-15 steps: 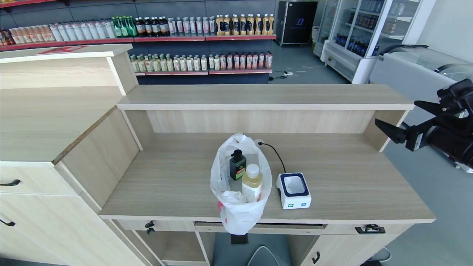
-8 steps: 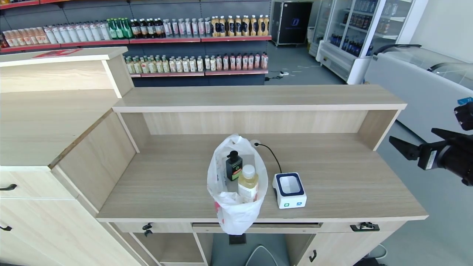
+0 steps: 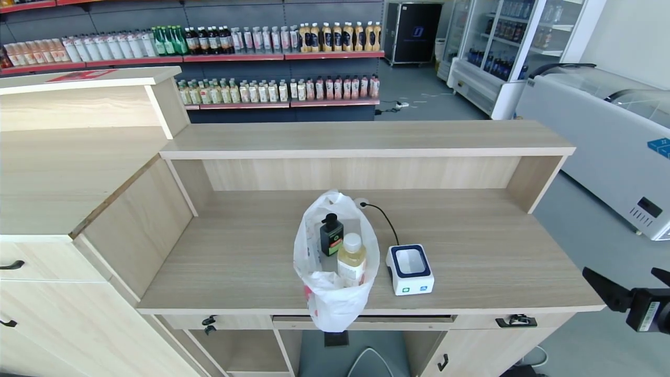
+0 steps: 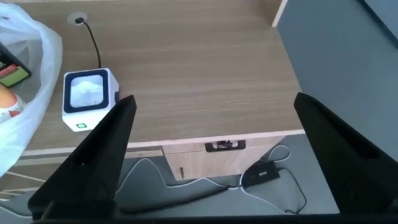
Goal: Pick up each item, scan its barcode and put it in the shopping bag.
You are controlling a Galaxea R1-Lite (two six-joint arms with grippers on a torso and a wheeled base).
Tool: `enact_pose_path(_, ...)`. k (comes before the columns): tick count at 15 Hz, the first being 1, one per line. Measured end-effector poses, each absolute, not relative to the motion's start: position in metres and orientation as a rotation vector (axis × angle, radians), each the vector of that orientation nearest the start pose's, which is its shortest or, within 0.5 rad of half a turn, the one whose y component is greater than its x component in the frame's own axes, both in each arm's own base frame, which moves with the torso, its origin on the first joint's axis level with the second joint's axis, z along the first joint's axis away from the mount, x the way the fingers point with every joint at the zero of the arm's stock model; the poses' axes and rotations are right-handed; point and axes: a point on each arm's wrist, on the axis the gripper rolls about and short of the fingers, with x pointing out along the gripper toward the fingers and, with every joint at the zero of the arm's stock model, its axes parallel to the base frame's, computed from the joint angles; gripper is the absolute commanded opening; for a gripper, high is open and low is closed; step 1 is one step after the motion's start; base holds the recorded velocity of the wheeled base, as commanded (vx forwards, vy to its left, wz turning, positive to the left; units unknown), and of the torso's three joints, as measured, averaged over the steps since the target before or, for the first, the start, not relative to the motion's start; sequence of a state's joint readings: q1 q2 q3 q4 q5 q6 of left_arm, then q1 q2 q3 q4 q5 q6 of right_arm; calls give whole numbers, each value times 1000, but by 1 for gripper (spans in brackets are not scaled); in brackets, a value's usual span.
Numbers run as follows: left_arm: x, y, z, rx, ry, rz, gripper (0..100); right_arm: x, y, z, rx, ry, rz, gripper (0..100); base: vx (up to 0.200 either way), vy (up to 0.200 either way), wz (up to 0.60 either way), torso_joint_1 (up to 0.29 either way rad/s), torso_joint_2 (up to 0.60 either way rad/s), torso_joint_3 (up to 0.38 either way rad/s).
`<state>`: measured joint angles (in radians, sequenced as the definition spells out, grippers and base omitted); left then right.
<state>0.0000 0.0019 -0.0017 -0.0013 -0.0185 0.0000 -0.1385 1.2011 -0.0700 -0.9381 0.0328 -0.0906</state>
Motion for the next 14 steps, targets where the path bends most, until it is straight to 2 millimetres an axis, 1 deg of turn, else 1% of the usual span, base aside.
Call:
enact_pose_path(6,-23,0,76,0,-1,-19,100,64,-4,115,-39,281,-56,100,0,0,0,0,0,0)
enact_pose_path(10,-23,0,76,0,-1,-19,100,17,-1,95,-48,260,-27,100,0,0,0,0,0,0)
enact_pose_path(12,-23,0,76,0,-1,-19,100,1,-1,87,-44,203,-19,100,0,0,0,0,0,0)
enact_pose_path(14,-23,0,76,0,-1,-19,100,-8,-2,85,-37,115,-10,100,0,0,0,0,0,0)
